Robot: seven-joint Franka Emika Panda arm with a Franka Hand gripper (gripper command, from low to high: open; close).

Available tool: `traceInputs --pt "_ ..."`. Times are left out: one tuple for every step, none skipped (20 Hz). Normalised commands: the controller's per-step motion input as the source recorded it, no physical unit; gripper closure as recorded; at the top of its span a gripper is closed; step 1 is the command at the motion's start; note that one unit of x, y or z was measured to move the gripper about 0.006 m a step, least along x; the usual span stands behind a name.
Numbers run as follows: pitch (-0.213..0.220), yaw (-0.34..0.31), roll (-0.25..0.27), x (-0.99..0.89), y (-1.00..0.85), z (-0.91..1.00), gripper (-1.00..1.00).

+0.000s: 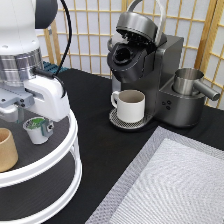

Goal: Make coffee

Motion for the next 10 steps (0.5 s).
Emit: traceInputs --pt "0.033 0.026 0.0 0.05 0.0 0.17 1.0" --pt "0.034 0.028 0.0 0.09 0.0 0.22 1.0" --pt "0.031 0.027 0.0 0.08 0.0 0.2 1.0" --pt "0.023 0.029 0.0 0.04 0.0 0.15 1.0" --pt "0.019 0.027 0.0 0.01 0.0 0.13 1.0" --pt "0.017 0.029 0.0 0.01 -0.01 0.09 1.0" --pt "0.015 0.029 0.0 0.02 -0.02 0.08 1.0" --pt "0.015 0.027 0.0 0.06 0.0 0.18 1.0" --pt "0.028 0.026 0.0 0.15 0.0 0.33 1.0" --pt "0.032 0.027 0.0 0.17 0.0 0.45 1.0"
